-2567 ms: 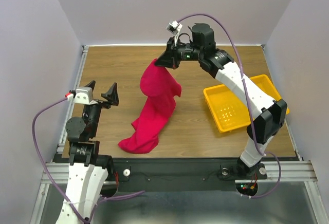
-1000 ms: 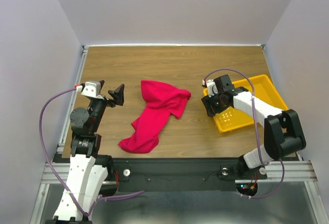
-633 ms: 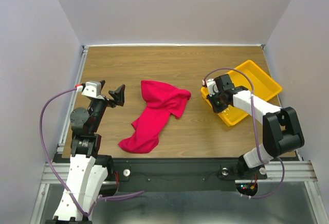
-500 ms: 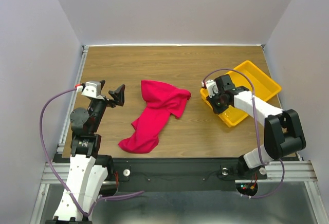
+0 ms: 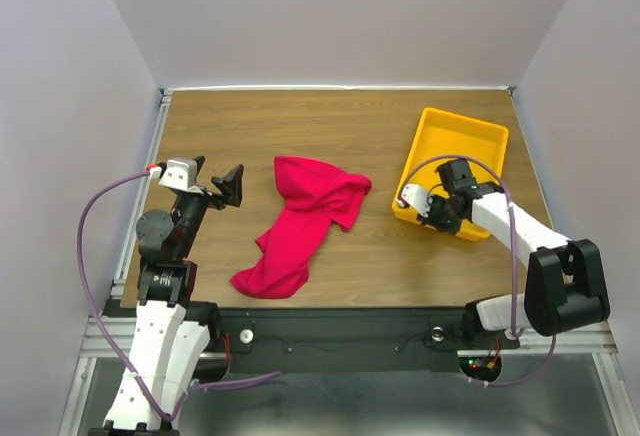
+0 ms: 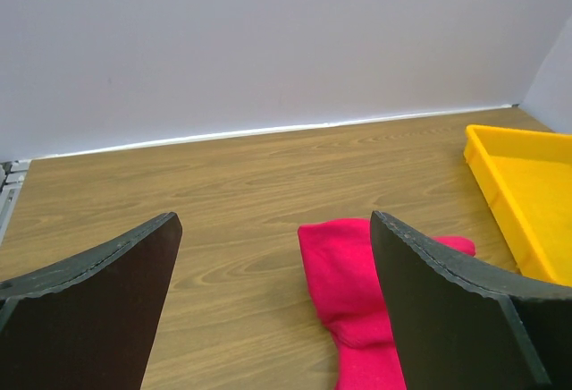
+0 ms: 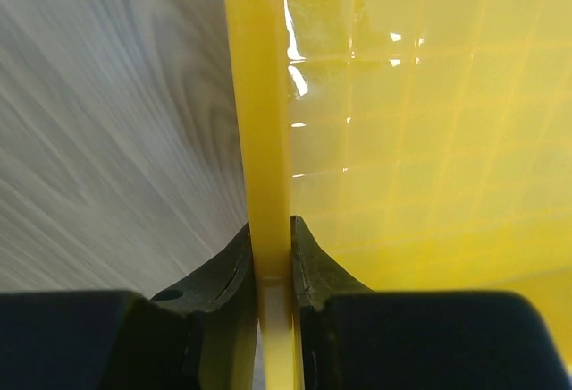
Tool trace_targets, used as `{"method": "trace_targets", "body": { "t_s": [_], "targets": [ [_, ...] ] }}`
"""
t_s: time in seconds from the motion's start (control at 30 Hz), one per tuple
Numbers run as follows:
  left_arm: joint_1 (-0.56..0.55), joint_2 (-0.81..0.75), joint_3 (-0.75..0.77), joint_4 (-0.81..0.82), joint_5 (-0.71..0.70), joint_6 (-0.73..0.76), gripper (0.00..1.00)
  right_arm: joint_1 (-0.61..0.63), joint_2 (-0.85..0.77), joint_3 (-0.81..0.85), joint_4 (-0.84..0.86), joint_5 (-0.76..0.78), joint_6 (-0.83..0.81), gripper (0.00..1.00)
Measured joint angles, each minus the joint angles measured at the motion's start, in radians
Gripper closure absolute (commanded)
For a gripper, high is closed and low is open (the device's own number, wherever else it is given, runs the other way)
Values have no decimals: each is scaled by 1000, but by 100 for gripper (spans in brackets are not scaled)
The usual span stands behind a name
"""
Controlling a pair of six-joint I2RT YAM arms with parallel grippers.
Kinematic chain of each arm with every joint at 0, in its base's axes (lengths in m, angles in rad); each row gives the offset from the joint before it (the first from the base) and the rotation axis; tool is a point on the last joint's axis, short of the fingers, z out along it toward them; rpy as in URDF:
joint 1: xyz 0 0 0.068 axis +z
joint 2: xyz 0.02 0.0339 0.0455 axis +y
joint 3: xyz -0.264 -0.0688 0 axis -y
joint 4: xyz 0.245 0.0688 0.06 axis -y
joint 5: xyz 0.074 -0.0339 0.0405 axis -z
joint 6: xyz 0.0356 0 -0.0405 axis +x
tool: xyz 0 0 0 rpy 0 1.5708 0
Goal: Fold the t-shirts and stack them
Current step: Flatten the tshirt out
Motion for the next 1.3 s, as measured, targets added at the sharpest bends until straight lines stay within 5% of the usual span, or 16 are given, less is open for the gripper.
{"method": "trace_targets", "body": {
  "t_s": [0.2, 0.3, 0.33, 0.4, 0.43, 0.47, 0.5, 0.8, 1.13, 1.3],
  "targets": [
    [0, 0, 0, 1, 1, 0, 1, -201, 33, 17, -33, -32, -308, 94],
    [0, 1, 0, 3, 2, 0, 1, -299, 104, 85, -40, -47, -412, 72],
    [0, 1, 0, 4, 3, 0, 1, -334, 136, 118, -39, -50, -446, 56],
    [0, 3, 0, 5, 5, 0, 1, -369, 174, 159, -37, -45, -483, 49],
    [0, 3, 0, 5, 6, 0, 1, -384, 195, 183, -36, -38, -498, 17],
    [0, 3, 0, 5, 7, 0, 1, -395, 211, 206, -33, -38, -509, 16],
    [0, 3, 0, 5, 8, 0, 1, -402, 221, 229, -30, -39, -520, 0],
    [0, 3, 0, 6, 14, 0, 1, -405, 203, 396, -42, -148, -365, 0],
    [0, 13, 0, 11, 22, 0, 1, -393, 374, 678, -8, -367, 485, 0],
    [0, 15, 0, 13, 22, 0, 1, -304, 475, 698, 30, -166, 850, 0]
  ]
}}
